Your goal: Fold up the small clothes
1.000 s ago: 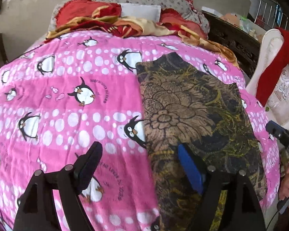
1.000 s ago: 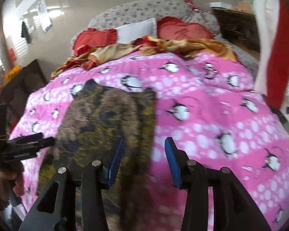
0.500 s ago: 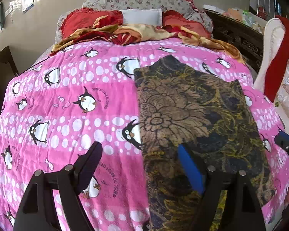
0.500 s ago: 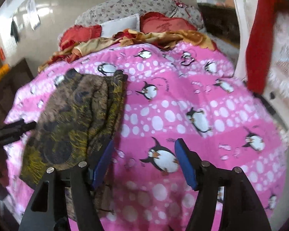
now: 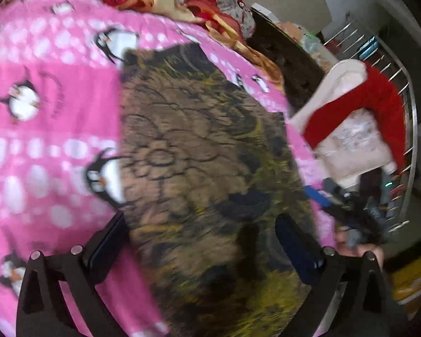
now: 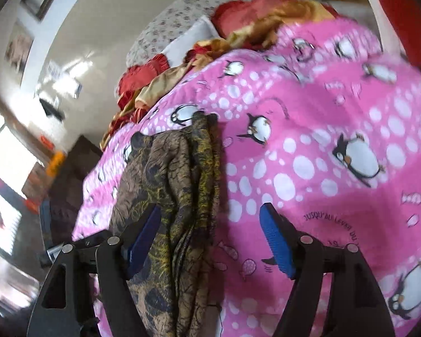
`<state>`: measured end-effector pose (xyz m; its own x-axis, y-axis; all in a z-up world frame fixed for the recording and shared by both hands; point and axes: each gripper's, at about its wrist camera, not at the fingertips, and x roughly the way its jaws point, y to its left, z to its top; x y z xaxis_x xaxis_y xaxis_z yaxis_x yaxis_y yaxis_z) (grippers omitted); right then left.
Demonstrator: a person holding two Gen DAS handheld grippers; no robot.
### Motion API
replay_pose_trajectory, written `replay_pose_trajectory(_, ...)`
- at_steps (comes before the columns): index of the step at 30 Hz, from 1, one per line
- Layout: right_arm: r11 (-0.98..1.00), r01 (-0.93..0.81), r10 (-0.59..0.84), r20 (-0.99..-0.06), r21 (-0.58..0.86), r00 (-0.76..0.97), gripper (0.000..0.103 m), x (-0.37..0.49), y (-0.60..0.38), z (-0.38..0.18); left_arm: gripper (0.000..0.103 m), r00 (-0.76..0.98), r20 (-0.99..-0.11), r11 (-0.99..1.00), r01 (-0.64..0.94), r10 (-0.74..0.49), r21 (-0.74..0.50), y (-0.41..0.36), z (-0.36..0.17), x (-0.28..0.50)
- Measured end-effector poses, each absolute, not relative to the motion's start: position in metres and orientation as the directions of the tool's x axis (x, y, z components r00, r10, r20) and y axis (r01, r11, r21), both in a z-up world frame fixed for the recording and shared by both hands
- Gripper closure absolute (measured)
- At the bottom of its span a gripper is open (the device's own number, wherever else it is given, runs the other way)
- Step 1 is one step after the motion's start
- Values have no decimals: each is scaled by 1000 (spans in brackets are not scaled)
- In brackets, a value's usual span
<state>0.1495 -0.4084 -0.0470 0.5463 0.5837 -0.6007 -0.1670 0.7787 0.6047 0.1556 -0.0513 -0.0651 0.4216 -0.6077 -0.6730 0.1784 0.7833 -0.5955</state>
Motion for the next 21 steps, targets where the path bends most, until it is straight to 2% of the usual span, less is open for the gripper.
replay_pose_trajectory(6, 609, -152, 740, -489, 779, 461, 37, 163, -418, -71, 0, 401, -588, 684, 152, -703, -714, -41, -69, 171)
replay_pose_trajectory(8, 613, -141, 742, -506, 777, 439, 36, 168, -414, -77, 0, 398, -570, 666, 160, -719, -729, -36, -69, 171)
replay_pose_trajectory(10, 625, -154, 740, -518, 765, 428, 33, 175, -407, -80, 1, 395, -588, 683, 159, -706, -713, -39, -67, 171)
replay_pose_trajectory(12, 635, -162, 736, -527, 756, 425, 21, 182, -399, -78, 2, 400, -616, 715, 166, -679, -680, -45, -63, 168)
replay_pose_trajectory(14, 668, -176, 721, -569, 723, 395, 16, 189, -386, -76, 8, 413, -641, 748, 176, -646, -640, -49, -60, 162)
replay_pose_trajectory(17, 672, -252, 738, -604, 696, 299, 18, 186, -363, -73, 21, 423, -670, 782, 187, -610, -594, -50, -65, 151)
replay_pose_trajectory(19, 647, -327, 762, -596, 688, 253, 23, 180, -348, -69, 21, 435, -660, 779, 191, -613, -597, -48, -67, 148)
replay_pose_trajectory(21, 666, -347, 745, -599, 660, 292, 31, 184, -347, -68, 19, 436, -653, 770, 176, -619, -613, -47, -69, 149)
